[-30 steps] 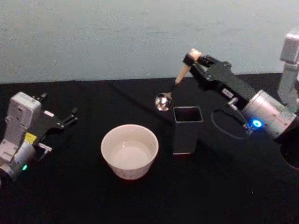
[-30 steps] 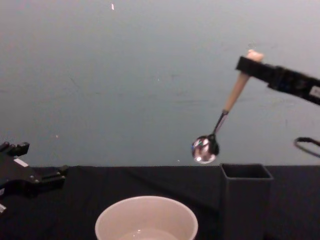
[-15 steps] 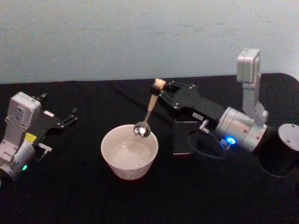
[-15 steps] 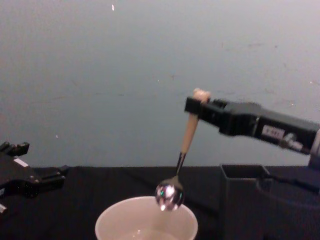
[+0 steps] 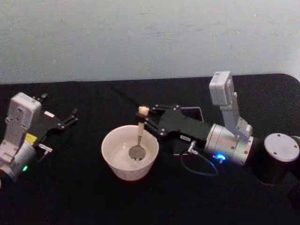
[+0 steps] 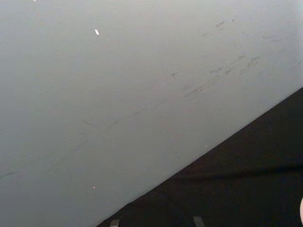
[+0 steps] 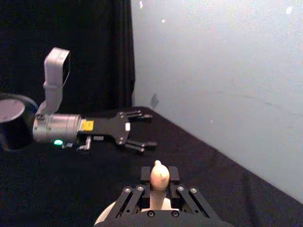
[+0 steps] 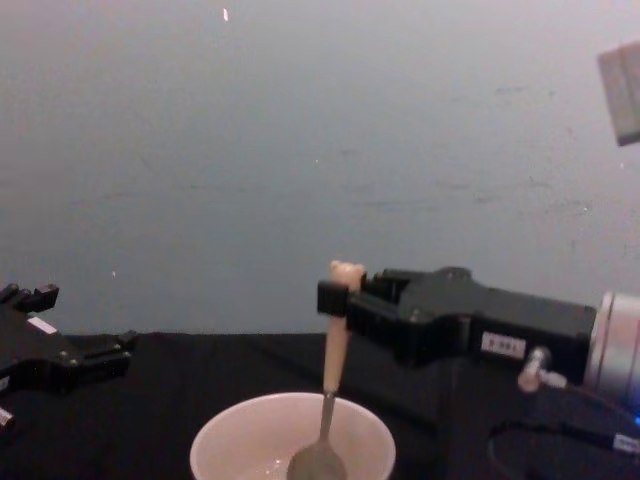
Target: Pick up the stirring spoon with one hand, stir inside the cup, then place it back in its original position.
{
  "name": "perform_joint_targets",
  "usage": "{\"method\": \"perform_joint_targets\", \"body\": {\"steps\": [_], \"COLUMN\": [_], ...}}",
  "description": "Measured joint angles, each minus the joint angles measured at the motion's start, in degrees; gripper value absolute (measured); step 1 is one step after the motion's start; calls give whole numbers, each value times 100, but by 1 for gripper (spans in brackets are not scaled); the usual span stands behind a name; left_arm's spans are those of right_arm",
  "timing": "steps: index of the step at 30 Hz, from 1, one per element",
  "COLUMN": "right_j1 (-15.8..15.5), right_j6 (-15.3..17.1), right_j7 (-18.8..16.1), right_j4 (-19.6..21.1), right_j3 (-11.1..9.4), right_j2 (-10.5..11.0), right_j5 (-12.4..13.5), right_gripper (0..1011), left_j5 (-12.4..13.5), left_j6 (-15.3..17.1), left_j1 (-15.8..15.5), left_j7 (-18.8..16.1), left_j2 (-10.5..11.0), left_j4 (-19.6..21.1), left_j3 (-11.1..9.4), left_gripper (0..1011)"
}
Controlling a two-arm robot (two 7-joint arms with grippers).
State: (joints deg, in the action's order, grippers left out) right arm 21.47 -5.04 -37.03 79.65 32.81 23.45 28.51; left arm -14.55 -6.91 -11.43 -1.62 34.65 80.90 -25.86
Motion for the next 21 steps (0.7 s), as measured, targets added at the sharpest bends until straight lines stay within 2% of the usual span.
{"method": "perform_joint_targets", "body": {"steps": [6,12,21], "right_j1": [33,100,198], "right_j6": [-15,6,17], "right_j7": [-41,-44,131], "right_j4": [-61,-185,-356], "right_j3": [123,267,322], "right_j2": [-49,-191,-407], "right_j5": [-169,-364,-588], "right_gripper": [215,215,215], "left_j5": [0,0,0], "left_j6": [0,0,0], "left_j1": [0,0,0], "left_j7": [0,0,0], "left_j2": [0,0,0], "left_j4": [0,0,0], "left_j3": [0,0,0], "left_gripper": [1001,1001,1001]}}
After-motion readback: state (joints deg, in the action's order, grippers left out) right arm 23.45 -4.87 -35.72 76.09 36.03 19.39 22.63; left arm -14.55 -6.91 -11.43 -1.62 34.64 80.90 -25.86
